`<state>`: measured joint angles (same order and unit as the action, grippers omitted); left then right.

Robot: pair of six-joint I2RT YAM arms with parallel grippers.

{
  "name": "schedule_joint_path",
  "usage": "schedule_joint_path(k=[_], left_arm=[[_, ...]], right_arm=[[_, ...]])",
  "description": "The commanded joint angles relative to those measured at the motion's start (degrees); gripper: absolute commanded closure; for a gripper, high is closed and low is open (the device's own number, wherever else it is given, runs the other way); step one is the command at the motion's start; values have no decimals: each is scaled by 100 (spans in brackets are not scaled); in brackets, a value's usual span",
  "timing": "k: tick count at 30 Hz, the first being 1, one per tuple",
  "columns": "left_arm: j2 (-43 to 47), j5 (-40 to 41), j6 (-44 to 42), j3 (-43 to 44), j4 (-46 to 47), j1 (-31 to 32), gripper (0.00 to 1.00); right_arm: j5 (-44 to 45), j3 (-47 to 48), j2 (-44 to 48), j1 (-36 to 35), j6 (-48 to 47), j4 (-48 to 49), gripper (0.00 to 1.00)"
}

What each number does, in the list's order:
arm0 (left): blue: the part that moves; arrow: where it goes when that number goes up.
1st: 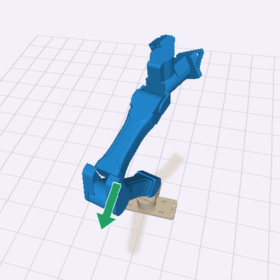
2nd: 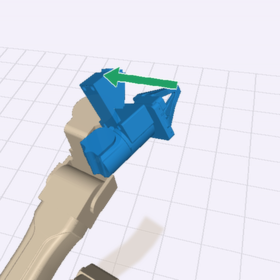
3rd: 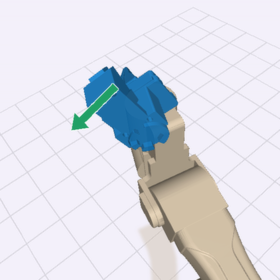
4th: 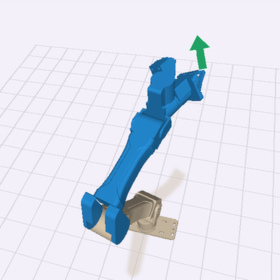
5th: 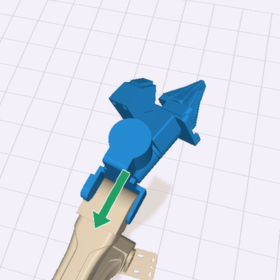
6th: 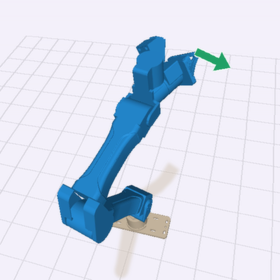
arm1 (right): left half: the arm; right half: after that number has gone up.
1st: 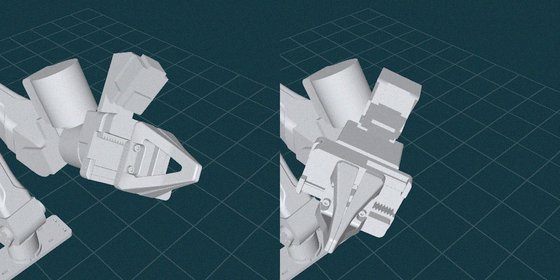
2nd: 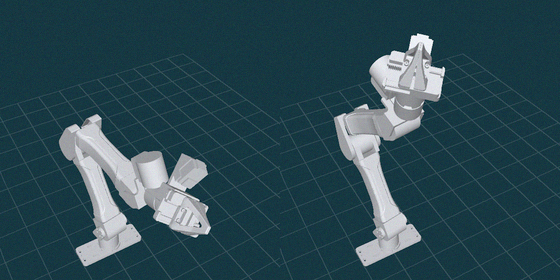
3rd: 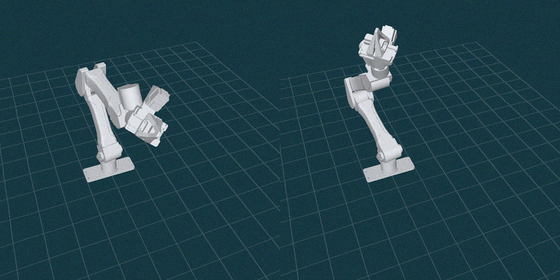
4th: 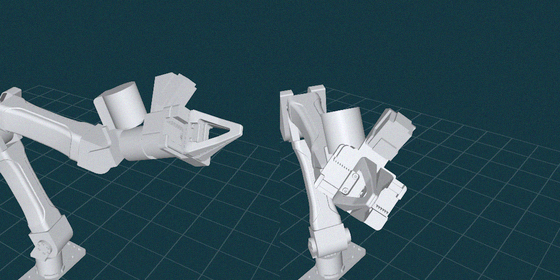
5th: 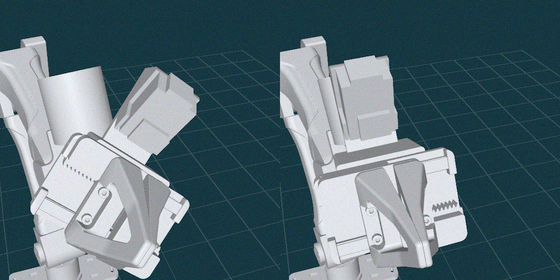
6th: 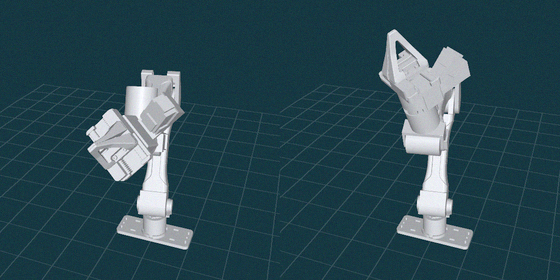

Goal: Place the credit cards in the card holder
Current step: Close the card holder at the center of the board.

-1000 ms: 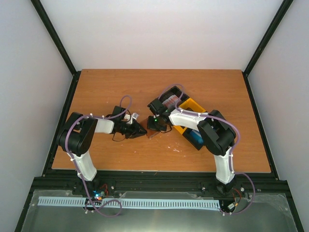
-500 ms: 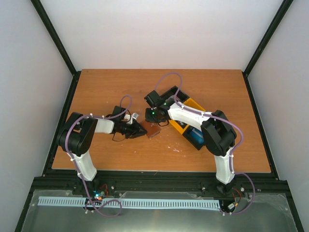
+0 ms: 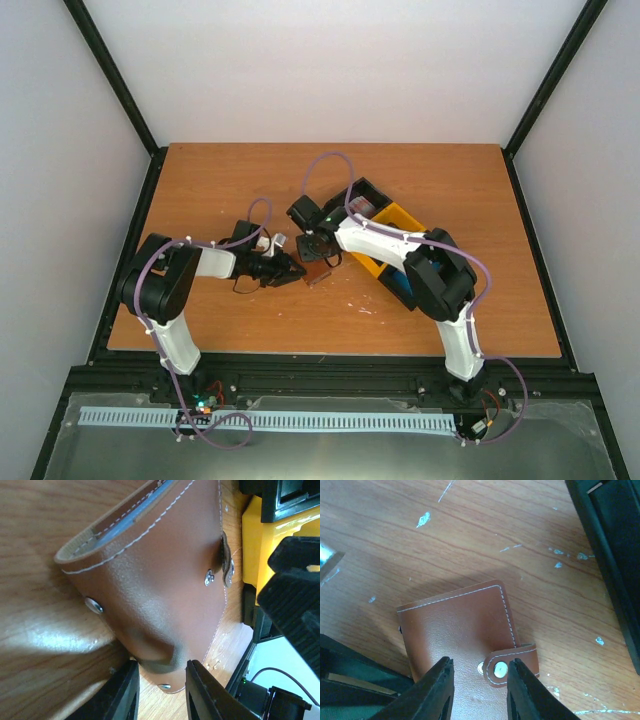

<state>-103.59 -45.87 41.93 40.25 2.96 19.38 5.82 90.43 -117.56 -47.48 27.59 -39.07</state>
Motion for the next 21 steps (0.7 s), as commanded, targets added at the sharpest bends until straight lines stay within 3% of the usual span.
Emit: schedule_joint_path(k=[1, 16, 21], left_arm=[[-507, 1309, 254, -582, -1264, 128, 70], [-531, 1279, 239, -602, -1272, 66, 71], [-519, 1298, 212, -582, -1314, 51, 71]], right_arm=[[328, 172, -176, -91, -290, -222, 69], [702, 377, -498, -198, -270, -465, 70], [917, 353, -382, -200, -196, -499, 76]])
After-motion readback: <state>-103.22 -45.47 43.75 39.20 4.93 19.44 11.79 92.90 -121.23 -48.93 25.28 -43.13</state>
